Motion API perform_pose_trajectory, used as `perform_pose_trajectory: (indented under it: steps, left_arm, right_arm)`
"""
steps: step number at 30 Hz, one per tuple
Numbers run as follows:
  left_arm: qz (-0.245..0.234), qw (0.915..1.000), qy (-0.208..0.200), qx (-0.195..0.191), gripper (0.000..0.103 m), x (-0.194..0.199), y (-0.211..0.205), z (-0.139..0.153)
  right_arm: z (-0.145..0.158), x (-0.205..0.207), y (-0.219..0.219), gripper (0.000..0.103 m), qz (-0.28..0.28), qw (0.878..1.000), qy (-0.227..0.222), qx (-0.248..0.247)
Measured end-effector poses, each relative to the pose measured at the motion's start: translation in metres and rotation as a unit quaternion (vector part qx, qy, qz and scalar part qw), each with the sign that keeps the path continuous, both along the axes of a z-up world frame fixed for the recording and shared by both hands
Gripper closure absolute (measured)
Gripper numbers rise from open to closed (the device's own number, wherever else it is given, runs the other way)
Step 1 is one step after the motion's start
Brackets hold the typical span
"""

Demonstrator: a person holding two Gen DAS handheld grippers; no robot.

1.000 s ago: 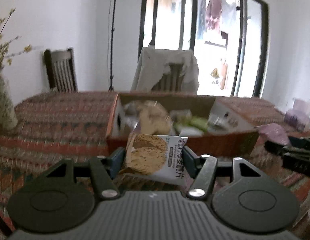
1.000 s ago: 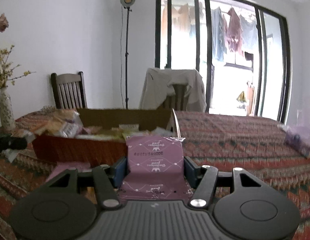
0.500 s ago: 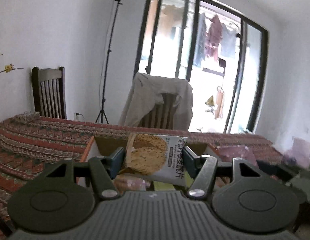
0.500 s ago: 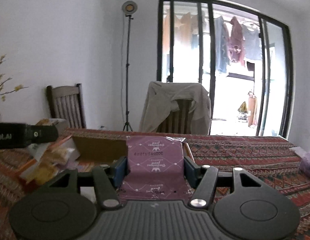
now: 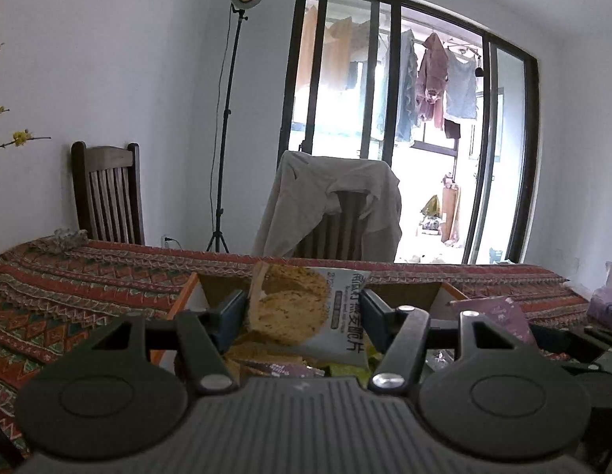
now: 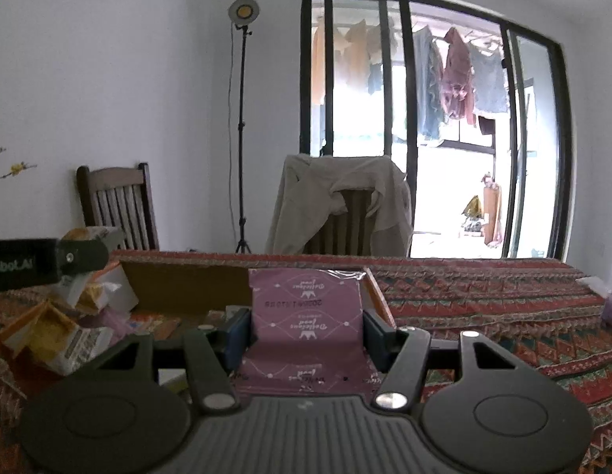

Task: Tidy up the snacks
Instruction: 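Carry both held packets into the cardboard box and open both grippers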

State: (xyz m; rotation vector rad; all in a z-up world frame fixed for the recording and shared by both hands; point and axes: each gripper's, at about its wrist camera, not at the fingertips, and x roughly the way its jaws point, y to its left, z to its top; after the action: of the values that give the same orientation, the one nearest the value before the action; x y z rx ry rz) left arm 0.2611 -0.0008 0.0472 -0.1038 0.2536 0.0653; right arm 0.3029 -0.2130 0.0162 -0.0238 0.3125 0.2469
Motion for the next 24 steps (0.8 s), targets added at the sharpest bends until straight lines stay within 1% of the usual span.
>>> perform_pose_trajectory:
  steps: [2,4,5,6,7,8,9,10,11,19,24]
  left_arm:
    - [-0.002,1.0,-0.002,-0.003,0.035,-0.002,0.002,-0.002]
    - [-0.003,0.9999,-0.009,-0.011,0.025,-0.004,0.004,-0.002]
    - [-0.004,0.9998,-0.015,-0.015,0.025,-0.006,0.005,-0.002]
    - [-0.005,0.9997,-0.019,-0.016,0.022,-0.008,0.004,-0.001]
    - [-0.005,0.9996,-0.023,-0.018,0.013,-0.01,0.004,-0.001]
    - [-0.003,0.9994,-0.028,-0.018,0.008,-0.012,0.004,-0.001]
    - [0.001,0.9992,-0.034,-0.019,0.0,-0.014,0.004,0.0]
    - [0.004,0.9989,-0.042,-0.019,0.0,-0.017,0.004,0.0]
    - [0.005,0.9987,-0.047,-0.018,0.0,-0.019,0.003,0.0]
    - [0.017,0.9986,-0.044,-0.023,0.0,-0.017,0.003,-0.003]
    - [0.028,0.9978,-0.049,-0.036,0.0,-0.019,0.006,-0.001]
  right_arm:
    - [-0.002,0.001,0.001,0.043,0.002,1.0,0.006,-0.003]
    - [-0.003,0.0,0.001,0.043,0.003,1.0,0.006,-0.003]
    - [-0.002,-0.001,0.0,0.036,0.004,1.0,0.003,-0.001]
    - [-0.001,-0.003,-0.001,0.025,0.006,1.0,0.0,0.003]
    - [0.0,-0.005,-0.002,0.02,0.006,1.0,-0.003,0.007]
    - [0.001,-0.007,-0.002,0.013,0.005,1.0,-0.008,0.009]
    - [0.001,-0.008,-0.003,0.009,0.004,1.0,-0.011,0.012]
    - [0.002,-0.01,-0.004,0.007,0.003,1.0,-0.014,0.014]
    - [0.002,-0.01,-0.005,0.0,0.003,1.0,-0.015,0.016]
    - [0.0,-0.011,-0.003,0.0,-0.004,1.0,-0.013,0.011]
    - [0.003,-0.013,-0.003,0.0,-0.008,1.0,-0.019,0.012]
